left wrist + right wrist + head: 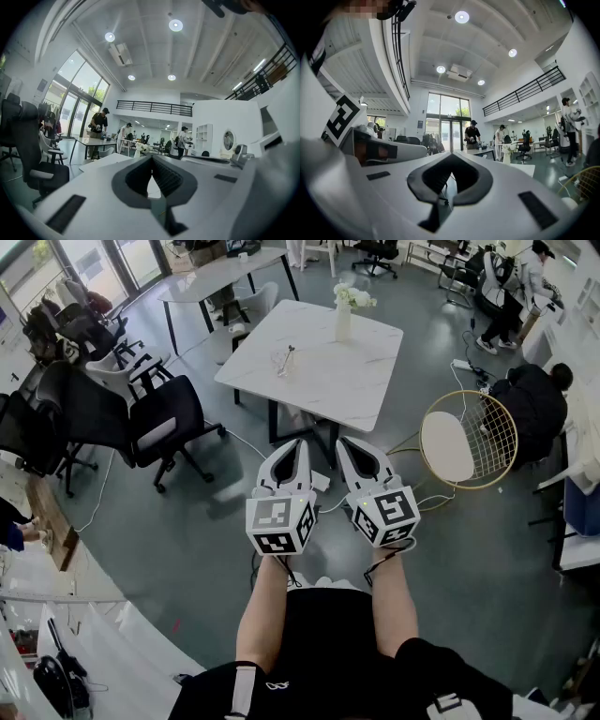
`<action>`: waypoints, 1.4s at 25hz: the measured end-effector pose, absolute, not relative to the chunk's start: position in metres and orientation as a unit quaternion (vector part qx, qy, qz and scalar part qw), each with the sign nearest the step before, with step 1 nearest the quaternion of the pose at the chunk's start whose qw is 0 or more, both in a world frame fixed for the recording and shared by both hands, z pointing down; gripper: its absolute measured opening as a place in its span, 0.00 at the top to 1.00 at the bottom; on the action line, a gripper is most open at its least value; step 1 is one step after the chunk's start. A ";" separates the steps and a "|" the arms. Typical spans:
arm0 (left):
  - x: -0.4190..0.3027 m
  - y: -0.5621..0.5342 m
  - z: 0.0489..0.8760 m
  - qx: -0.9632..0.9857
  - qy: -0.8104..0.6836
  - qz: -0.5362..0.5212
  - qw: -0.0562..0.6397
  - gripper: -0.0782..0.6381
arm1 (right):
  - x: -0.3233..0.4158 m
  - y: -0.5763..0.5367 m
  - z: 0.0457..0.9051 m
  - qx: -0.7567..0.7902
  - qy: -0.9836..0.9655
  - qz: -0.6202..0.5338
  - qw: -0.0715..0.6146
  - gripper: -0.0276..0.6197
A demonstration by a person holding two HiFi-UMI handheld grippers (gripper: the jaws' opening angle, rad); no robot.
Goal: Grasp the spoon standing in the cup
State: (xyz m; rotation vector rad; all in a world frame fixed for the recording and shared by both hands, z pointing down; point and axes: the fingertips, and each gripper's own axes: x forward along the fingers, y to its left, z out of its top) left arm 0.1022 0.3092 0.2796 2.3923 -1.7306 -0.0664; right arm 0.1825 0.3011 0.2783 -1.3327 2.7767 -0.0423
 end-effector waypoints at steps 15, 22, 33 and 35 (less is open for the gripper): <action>0.094 0.301 0.278 0.804 -0.587 -0.020 0.092 0.87 | 0.187 0.285 0.279 -0.441 0.891 -0.071 0.075 0.95; 0.091 0.297 0.265 0.808 -0.581 -0.034 0.088 0.87 | 0.181 0.270 0.278 -0.435 0.891 -0.086 0.091 0.95; 0.054 0.218 0.289 0.796 -0.597 -0.033 0.092 0.87 | 0.114 0.213 0.276 -0.387 0.918 -0.041 0.071 0.95; 0.050 0.192 0.292 0.791 -0.603 -0.058 0.087 0.87 | 0.124 0.191 0.272 -0.408 0.910 -0.033 0.070 0.95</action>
